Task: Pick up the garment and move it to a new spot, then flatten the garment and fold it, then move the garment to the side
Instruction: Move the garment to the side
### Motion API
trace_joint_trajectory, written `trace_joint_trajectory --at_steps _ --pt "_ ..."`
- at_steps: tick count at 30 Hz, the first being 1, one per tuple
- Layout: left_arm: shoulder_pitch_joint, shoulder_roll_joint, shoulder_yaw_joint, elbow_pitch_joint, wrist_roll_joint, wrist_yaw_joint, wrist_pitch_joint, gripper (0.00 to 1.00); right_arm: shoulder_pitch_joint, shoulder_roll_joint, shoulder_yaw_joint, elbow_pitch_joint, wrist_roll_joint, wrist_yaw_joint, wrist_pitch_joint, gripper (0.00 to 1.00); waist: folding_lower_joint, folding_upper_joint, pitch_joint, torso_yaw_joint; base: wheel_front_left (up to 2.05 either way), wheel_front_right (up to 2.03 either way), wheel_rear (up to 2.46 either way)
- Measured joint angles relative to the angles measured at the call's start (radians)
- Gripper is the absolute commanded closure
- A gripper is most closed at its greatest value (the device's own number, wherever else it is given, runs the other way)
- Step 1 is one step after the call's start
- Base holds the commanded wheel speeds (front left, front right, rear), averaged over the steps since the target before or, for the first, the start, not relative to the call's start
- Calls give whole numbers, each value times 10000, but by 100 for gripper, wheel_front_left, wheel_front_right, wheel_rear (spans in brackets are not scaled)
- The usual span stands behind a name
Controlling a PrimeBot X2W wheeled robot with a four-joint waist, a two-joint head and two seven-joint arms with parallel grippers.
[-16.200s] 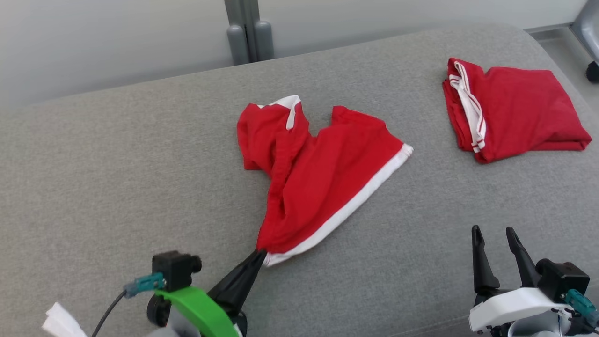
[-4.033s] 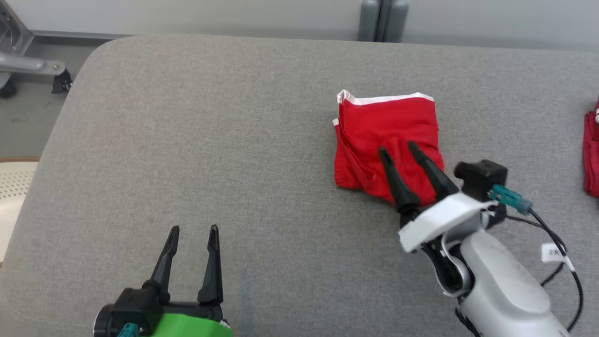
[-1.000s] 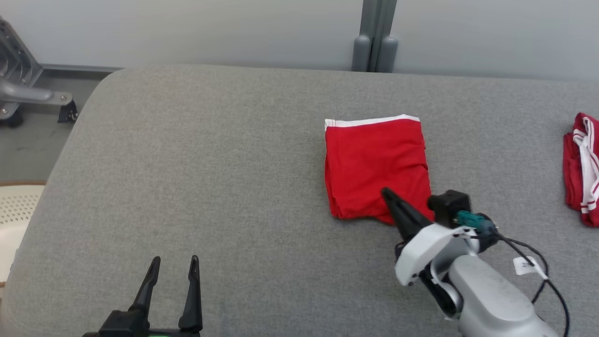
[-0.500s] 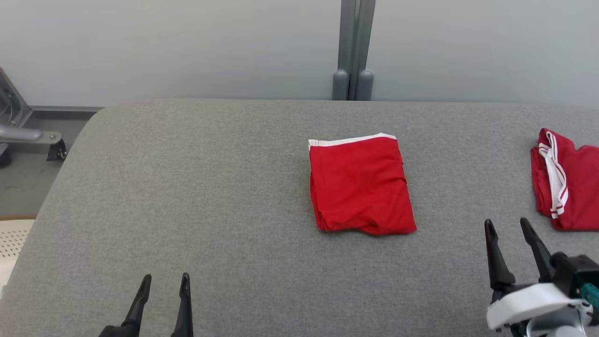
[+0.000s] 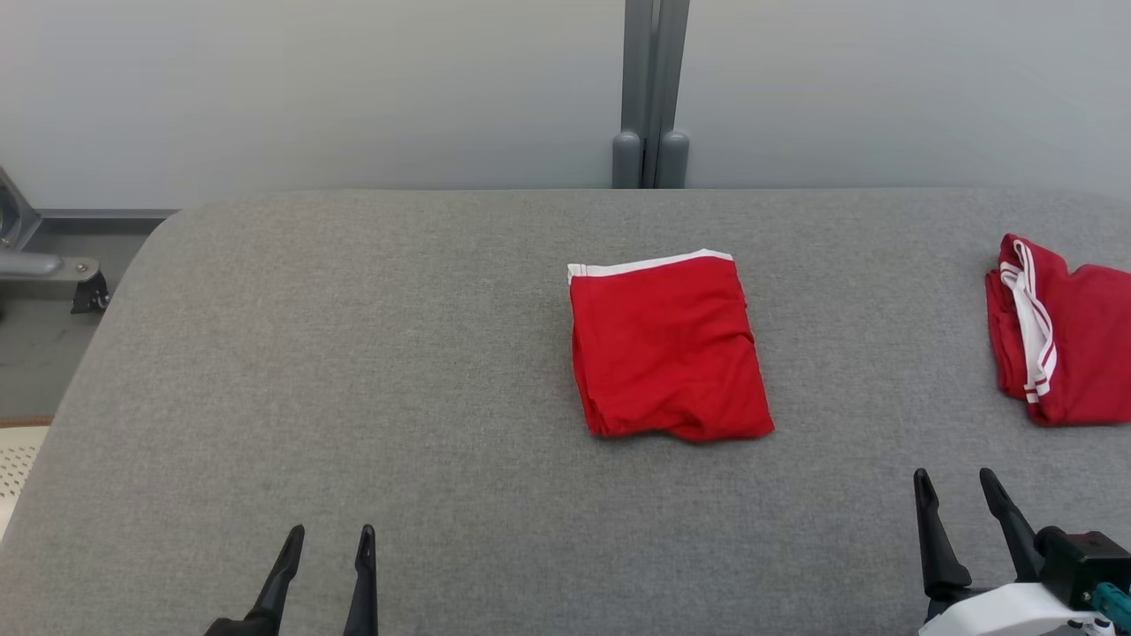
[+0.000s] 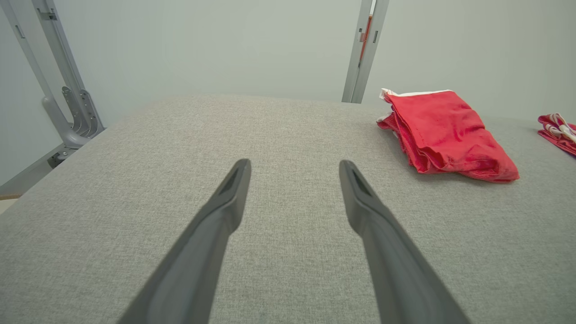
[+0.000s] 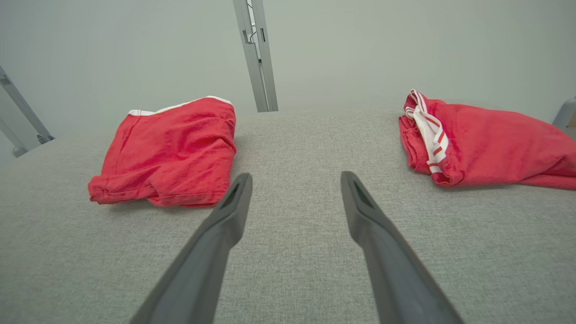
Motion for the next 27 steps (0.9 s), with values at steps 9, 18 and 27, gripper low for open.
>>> trace_joint_trajectory --at_steps 9,18,27 --pt "-8 0 -161 8 -27 -13 0 0 -174 13 142 272 38 0 0 0 0 0 106 39 0 0 0" --pt "-278 2 -445 -21 -127 -13 0 0 -2294 -253 1271 1471 2098 -2 1413 0 0 0 592 131 0 0 0" --pt "-1165 2 -1104 109 -399 -15 2 0 -5974 -178 1273 3049 2907 -6 5653 0 0 0 1652 478 0 0 0"
